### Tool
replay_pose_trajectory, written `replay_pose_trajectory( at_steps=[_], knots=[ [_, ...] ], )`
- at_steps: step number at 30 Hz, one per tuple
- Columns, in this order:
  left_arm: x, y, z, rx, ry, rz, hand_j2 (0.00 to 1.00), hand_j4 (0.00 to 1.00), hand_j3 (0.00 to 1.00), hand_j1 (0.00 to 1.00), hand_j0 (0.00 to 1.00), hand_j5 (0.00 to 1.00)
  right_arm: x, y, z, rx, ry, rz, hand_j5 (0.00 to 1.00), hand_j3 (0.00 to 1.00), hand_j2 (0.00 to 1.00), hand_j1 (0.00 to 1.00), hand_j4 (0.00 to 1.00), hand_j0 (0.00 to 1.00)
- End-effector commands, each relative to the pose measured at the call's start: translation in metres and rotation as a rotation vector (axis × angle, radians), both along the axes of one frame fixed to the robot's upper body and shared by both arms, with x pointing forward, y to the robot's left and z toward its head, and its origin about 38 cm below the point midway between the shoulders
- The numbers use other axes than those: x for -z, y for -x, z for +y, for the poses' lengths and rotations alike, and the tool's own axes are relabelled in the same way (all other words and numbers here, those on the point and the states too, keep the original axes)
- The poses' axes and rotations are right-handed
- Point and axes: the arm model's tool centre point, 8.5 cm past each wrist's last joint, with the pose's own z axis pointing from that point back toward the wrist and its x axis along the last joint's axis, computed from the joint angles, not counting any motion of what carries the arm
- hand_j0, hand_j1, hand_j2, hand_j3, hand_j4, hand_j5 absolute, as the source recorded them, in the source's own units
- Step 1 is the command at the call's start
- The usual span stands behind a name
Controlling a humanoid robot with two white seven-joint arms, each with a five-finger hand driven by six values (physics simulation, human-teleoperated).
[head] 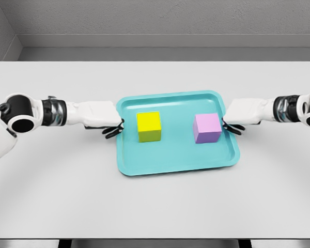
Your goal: Push two cubes
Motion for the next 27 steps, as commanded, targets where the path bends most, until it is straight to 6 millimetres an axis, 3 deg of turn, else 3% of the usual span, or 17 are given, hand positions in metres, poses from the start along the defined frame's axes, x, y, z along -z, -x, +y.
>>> replay_pose_trajectory(
  at_steps=[1, 10, 18, 20, 27],
  knots=[
    [0.002, 0.0, 0.0, 0.001, -0.012, -0.001, 0.0, 0.0, 0.0, 0.0, 0.0, 0.0, 0.003, 0.0, 0.007, -0.011, -0.007, 0.006, 0.03, 0.03, 0.03, 0.03, 0.03, 0.03],
    [0.015, -0.004, -0.013, 0.005, -0.033, 0.002, 0.0, 0.0, 0.0, 0.0, 0.0, 0.0, 0.0, -0.002, 0.023, -0.046, -0.014, 0.001, 0.04, 0.04, 0.04, 0.04, 0.04, 0.04],
    [0.011, -0.01, -0.02, 0.006, -0.024, -0.005, 0.0, 0.0, 0.0, 0.0, 0.0, 0.0, 0.004, -0.001, 0.038, -0.074, -0.028, 0.008, 0.05, 0.05, 0.05, 0.05, 0.05, 0.05],
    [0.013, -0.01, -0.034, 0.028, -0.036, -0.026, 0.0, 0.0, 0.0, 0.0, 0.0, 0.0, 0.003, -0.002, 0.042, -0.083, -0.027, 0.006, 0.05, 0.05, 0.05, 0.05, 0.05, 0.05],
    [0.011, -0.013, -0.037, 0.029, -0.038, -0.035, 0.0, 0.0, 0.0, 0.0, 0.0, 0.0, 0.003, -0.003, 0.052, -0.102, -0.034, 0.004, 0.05, 0.05, 0.05, 0.05, 0.05, 0.05]
  ],
)
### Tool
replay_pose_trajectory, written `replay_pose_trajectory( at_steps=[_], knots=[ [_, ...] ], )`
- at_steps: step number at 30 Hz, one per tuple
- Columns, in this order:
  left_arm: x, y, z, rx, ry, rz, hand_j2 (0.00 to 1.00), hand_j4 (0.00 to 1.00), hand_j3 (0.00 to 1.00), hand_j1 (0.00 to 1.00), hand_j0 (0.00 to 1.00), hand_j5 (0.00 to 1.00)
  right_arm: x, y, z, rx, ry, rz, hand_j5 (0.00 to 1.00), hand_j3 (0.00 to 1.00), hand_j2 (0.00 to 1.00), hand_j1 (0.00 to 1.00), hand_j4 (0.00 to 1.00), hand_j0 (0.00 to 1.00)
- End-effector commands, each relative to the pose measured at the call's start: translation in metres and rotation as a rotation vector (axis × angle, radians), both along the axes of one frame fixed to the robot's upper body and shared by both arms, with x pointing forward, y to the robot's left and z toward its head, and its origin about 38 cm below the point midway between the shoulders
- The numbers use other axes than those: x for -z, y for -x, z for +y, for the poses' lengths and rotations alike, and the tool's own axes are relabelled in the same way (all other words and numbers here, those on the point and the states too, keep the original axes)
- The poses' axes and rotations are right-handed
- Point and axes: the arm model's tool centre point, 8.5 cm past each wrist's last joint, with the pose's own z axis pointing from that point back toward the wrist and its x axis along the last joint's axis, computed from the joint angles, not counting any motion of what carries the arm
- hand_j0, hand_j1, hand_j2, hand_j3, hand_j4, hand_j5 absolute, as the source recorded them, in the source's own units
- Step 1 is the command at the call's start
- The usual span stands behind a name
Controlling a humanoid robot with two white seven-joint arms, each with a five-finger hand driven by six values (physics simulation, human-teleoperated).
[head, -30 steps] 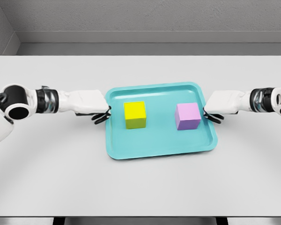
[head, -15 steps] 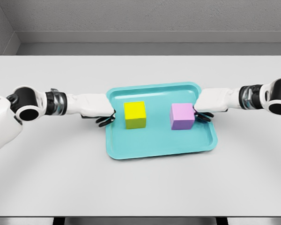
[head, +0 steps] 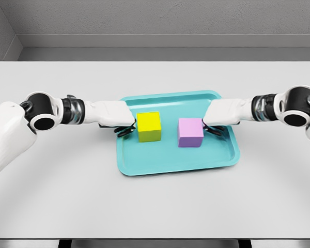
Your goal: Push two cubes
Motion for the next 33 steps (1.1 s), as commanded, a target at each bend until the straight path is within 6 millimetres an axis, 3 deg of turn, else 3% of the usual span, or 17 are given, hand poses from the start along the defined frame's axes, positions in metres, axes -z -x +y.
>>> replay_pose_trajectory(
  at_steps=[1, 4, 7, 8, 16, 21, 22, 23, 24, 25, 26, 28, 29, 30, 31, 33],
  knots=[
    [0.0, 0.0, -0.003, 0.001, 0.005, 0.0, 0.0, 0.0, 0.0, 0.0, 0.0, 0.0, 0.001, 0.0, 0.005, -0.006, -0.007, 0.004, 0.05, 0.05, 0.05, 0.05, 0.05, 0.05],
    [0.0, -0.001, -0.006, 0.006, -0.005, -0.01, 0.0, 0.0, 0.0, 0.0, 0.0, 0.0, 0.002, 0.0, 0.008, -0.013, -0.009, 0.006, 0.06, 0.06, 0.06, 0.06, 0.06, 0.06],
    [-0.002, -0.002, -0.007, 0.007, -0.005, -0.016, 0.0, 0.0, 0.0, 0.0, 0.0, 0.0, 0.0, -0.003, -0.001, 0.01, -0.002, 0.003, 0.15, 0.15, 0.15, 0.15, 0.15, 0.15],
    [-0.002, -0.002, -0.008, 0.009, -0.003, -0.016, 0.0, 0.0, 0.0, 0.0, 0.0, 0.0, -0.001, -0.003, -0.013, 0.032, 0.01, 0.002, 0.2, 0.2, 0.2, 0.2, 0.2, 0.2],
    [-0.007, -0.003, -0.016, 0.02, 0.011, -0.025, 0.0, 0.0, 0.0, 0.0, 0.0, 0.0, -0.002, 0.008, -0.066, 0.111, 0.078, 0.008, 0.28, 0.28, 0.28, 0.28, 0.28, 0.28],
    [-0.008, -0.003, -0.022, 0.029, 0.019, -0.026, 0.0, 0.0, 0.0, 0.0, 0.0, 0.0, -0.013, 0.03, -0.06, 0.042, 0.092, -0.017, 0.28, 0.28, 0.28, 0.28, 0.28, 0.28],
    [-0.008, -0.003, -0.022, 0.029, 0.019, -0.026, 0.0, 0.0, 0.0, 0.0, 0.0, 0.0, -0.014, 0.029, -0.059, 0.041, 0.086, -0.019, 0.34, 0.34, 0.34, 0.34, 0.34, 0.34],
    [-0.009, -0.003, -0.022, 0.029, 0.019, -0.029, 0.0, 0.0, 0.0, 0.0, 0.0, 0.0, -0.019, 0.028, -0.054, 0.033, 0.067, -0.029, 0.53, 0.53, 0.53, 0.53, 0.53, 0.53],
    [-0.009, -0.003, -0.023, 0.031, 0.022, -0.029, 0.0, 0.0, 0.0, 0.0, 0.0, 0.0, -0.035, 0.025, -0.051, 0.032, 0.039, -0.071, 0.79, 0.79, 0.79, 0.79, 0.79, 0.79],
    [-0.009, -0.003, -0.027, 0.037, 0.027, -0.029, 0.0, 0.0, 0.0, 0.0, 0.0, 0.0, -0.052, 0.023, -0.051, 0.038, 0.006, -0.108, 0.96, 0.96, 0.96, 0.96, 0.96, 0.96],
    [-0.009, -0.002, -0.028, 0.039, 0.029, -0.028, 0.0, 0.0, 0.0, 0.0, 0.0, 0.0, -0.068, 0.021, -0.055, 0.055, -0.045, -0.123, 1.0, 1.0, 1.0, 1.0, 1.0, 1.0],
    [-0.01, -0.003, -0.029, 0.04, 0.03, -0.03, 0.0, 0.0, 0.0, 0.0, 0.0, 0.0, -0.093, 0.017, -0.063, 0.084, -0.11, -0.163, 1.0, 1.0, 1.0, 1.0, 1.0, 1.0],
    [-0.01, -0.002, -0.03, 0.042, 0.032, -0.031, 0.0, 0.0, 0.0, 0.0, 0.0, 0.0, -0.09, 0.018, -0.062, 0.081, -0.116, -0.152, 0.96, 0.96, 0.96, 0.96, 0.96, 0.96],
    [-0.01, -0.002, -0.03, 0.043, 0.031, -0.03, 0.0, 0.0, 0.0, 0.0, 0.0, 0.0, -0.079, 0.021, -0.061, 0.079, -0.11, -0.124, 0.74, 0.74, 0.74, 0.74, 0.74, 0.74],
    [-0.011, -0.003, -0.031, 0.043, 0.033, -0.032, 0.0, 0.0, 0.0, 0.0, 0.0, 0.0, -0.07, 0.024, -0.061, 0.074, -0.095, -0.101, 0.4, 0.4, 0.4, 0.4, 0.4, 0.4],
    [-0.013, -0.003, -0.031, 0.044, 0.033, -0.035, 0.0, 0.0, 0.0, 0.0, 0.0, 0.0, -0.058, 0.029, -0.066, 0.074, -0.06, -0.068, 0.11, 0.11, 0.11, 0.11, 0.11, 0.11]
  ],
)
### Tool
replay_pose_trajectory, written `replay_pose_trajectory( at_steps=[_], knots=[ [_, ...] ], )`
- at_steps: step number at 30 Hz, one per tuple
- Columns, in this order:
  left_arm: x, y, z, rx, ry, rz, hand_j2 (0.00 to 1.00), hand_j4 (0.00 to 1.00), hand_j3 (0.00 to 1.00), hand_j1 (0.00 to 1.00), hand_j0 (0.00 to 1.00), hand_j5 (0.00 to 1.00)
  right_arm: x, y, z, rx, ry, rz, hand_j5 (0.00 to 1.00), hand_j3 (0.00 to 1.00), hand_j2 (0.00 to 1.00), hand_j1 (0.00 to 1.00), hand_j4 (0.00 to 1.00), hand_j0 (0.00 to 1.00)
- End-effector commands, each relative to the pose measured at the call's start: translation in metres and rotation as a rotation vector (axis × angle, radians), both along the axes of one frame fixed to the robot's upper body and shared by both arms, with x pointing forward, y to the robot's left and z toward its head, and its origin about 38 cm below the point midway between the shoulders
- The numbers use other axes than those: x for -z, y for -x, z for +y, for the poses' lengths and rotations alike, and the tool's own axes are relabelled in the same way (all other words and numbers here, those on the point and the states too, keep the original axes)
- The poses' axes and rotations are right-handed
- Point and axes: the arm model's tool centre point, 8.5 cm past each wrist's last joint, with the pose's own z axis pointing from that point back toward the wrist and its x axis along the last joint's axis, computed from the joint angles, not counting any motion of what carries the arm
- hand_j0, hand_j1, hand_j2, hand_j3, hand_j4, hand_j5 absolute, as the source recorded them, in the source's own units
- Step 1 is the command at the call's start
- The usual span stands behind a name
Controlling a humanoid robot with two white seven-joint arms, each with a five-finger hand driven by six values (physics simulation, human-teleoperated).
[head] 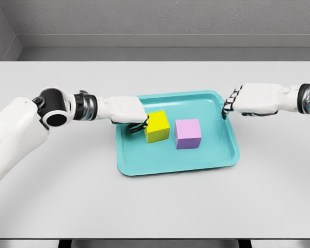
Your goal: Push two cubes
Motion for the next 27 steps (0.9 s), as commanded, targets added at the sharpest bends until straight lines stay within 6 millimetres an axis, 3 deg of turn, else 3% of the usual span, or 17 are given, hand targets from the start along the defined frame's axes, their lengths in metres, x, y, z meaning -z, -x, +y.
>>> replay_pose_trajectory(
  at_steps=[1, 7, 10, 12, 22, 27],
  knots=[
    [-0.001, 0.0, -0.001, -0.002, 0.006, 0.002, 0.0, 0.0, 0.0, 0.0, 0.0, 0.0, 0.011, 0.006, -0.001, -0.008, 0.017, 0.038, 0.02, 0.02, 0.02, 0.02, 0.02, 0.02],
    [0.005, -0.011, 0.023, -0.065, -0.022, 0.018, 0.0, 0.0, 0.0, 0.0, 0.0, 0.0, -0.003, 0.032, 0.009, -0.092, 0.058, 0.006, 0.0, 0.0, 0.0, 0.0, 0.0, 0.0],
    [0.008, -0.02, 0.03, -0.099, -0.032, 0.033, 0.0, 0.0, 0.0, 0.0, 0.0, 0.0, -0.001, 0.038, 0.012, -0.112, 0.06, 0.011, 0.0, 0.0, 0.0, 0.0, 0.0, 0.0],
    [0.01, -0.024, 0.028, -0.105, -0.045, 0.029, 0.0, 0.0, 0.0, 0.0, 0.0, 0.0, 0.005, 0.044, 0.018, -0.134, 0.064, 0.03, 0.06, 0.06, 0.06, 0.06, 0.06, 0.06],
    [0.021, -0.025, 0.0, -0.081, -0.05, 0.034, 0.0, 0.0, 0.0, 0.0, 0.0, 0.0, 0.01, 0.046, 0.019, -0.14, 0.068, 0.044, 0.12, 0.12, 0.12, 0.12, 0.12, 0.12],
    [0.02, -0.025, -0.004, -0.076, -0.045, 0.033, 0.0, 0.0, 0.0, 0.0, 0.0, 0.0, 0.011, 0.046, 0.019, -0.141, 0.069, 0.047, 0.12, 0.12, 0.12, 0.12, 0.12, 0.12]
  ],
)
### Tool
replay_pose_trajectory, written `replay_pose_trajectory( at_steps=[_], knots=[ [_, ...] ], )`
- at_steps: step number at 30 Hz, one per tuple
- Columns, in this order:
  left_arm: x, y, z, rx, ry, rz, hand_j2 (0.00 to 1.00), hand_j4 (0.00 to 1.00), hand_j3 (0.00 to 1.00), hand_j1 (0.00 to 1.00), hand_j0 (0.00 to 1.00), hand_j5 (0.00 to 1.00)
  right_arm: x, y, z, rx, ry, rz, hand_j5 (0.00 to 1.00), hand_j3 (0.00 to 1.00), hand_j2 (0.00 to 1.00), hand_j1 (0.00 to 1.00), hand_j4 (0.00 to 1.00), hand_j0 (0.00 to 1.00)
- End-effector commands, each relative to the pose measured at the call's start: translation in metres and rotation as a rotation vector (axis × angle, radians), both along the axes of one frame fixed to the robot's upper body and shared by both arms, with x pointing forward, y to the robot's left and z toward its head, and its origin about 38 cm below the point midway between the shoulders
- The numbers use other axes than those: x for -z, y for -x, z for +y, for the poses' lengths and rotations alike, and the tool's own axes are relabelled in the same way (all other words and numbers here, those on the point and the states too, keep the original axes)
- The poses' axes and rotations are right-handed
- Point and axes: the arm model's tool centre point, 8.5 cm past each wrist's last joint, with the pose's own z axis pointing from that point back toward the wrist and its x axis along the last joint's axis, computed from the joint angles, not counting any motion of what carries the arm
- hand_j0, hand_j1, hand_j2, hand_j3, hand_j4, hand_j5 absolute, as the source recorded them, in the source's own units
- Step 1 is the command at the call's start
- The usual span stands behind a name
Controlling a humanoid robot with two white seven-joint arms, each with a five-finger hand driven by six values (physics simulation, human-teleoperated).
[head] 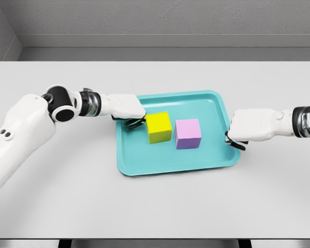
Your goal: Push two cubes
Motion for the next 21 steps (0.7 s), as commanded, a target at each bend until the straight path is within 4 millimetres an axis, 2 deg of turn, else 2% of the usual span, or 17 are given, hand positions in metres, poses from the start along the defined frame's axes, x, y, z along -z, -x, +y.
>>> replay_pose_trajectory(
  at_steps=[1, 10, 12, 13, 15, 16, 17, 18, 20, 21],
  knots=[
    [0.0, 0.001, -0.006, 0.007, 0.009, 0.002, 0.0, 0.0, 0.0, 0.0, 0.0, 0.0, 0.0, 0.0, 0.0, 0.001, -0.003, 0.002, 0.12, 0.12, 0.12, 0.12, 0.12, 0.12],
    [-0.004, 0.0, -0.014, 0.019, 0.019, -0.004, 0.0, 0.0, 0.0, 0.0, 0.0, 0.0, 0.001, 0.0, 0.004, -0.005, -0.01, 0.003, 0.18, 0.18, 0.18, 0.18, 0.18, 0.18],
    [-0.012, -0.005, -0.008, 0.007, 0.016, -0.021, 0.0, 0.0, 0.0, 0.0, 0.0, 0.0, 0.001, 0.0, 0.004, -0.005, -0.01, 0.003, 0.18, 0.18, 0.18, 0.18, 0.18, 0.18],
    [-0.015, -0.015, 0.005, -0.039, 0.021, -0.019, 0.0, 0.0, 0.0, 0.0, 0.0, 0.0, 0.001, 0.0, 0.004, -0.005, -0.01, 0.003, 0.18, 0.18, 0.18, 0.18, 0.18, 0.18],
    [-0.038, -0.033, 0.016, -0.092, 0.05, -0.051, 0.0, 0.0, 0.0, 0.0, 0.0, 0.0, 0.001, 0.0, 0.004, -0.005, -0.01, 0.003, 0.19, 0.19, 0.19, 0.19, 0.19, 0.19],
    [-0.042, -0.034, 0.014, -0.091, 0.059, -0.057, 0.0, 0.0, 0.0, 0.0, 0.0, 0.0, 0.001, 0.0, 0.004, -0.005, -0.01, 0.003, 0.2, 0.2, 0.2, 0.2, 0.2, 0.2],
    [-0.044, -0.032, -0.007, -0.058, 0.082, -0.056, 0.0, 0.0, 0.0, 0.0, 0.0, 0.0, 0.001, 0.0, 0.003, -0.004, -0.009, 0.003, 0.2, 0.2, 0.2, 0.2, 0.2, 0.2],
    [-0.041, -0.029, -0.018, -0.039, 0.086, -0.049, 0.0, 0.0, 0.0, 0.0, 0.0, 0.0, 0.001, 0.0, 0.004, -0.005, -0.01, 0.003, 0.2, 0.2, 0.2, 0.2, 0.2, 0.2],
    [-0.039, -0.027, -0.027, -0.022, 0.086, -0.044, 0.0, 0.0, 0.0, 0.0, 0.0, 0.0, 0.0, -0.001, 0.003, -0.002, -0.009, 0.002, 0.21, 0.21, 0.21, 0.21, 0.21, 0.21],
    [-0.036, -0.025, -0.041, -0.004, 0.091, -0.039, 0.0, 0.0, 0.0, 0.0, 0.0, 0.0, 0.0, -0.001, 0.003, -0.001, -0.009, 0.001, 0.21, 0.21, 0.21, 0.21, 0.21, 0.21]
  ],
)
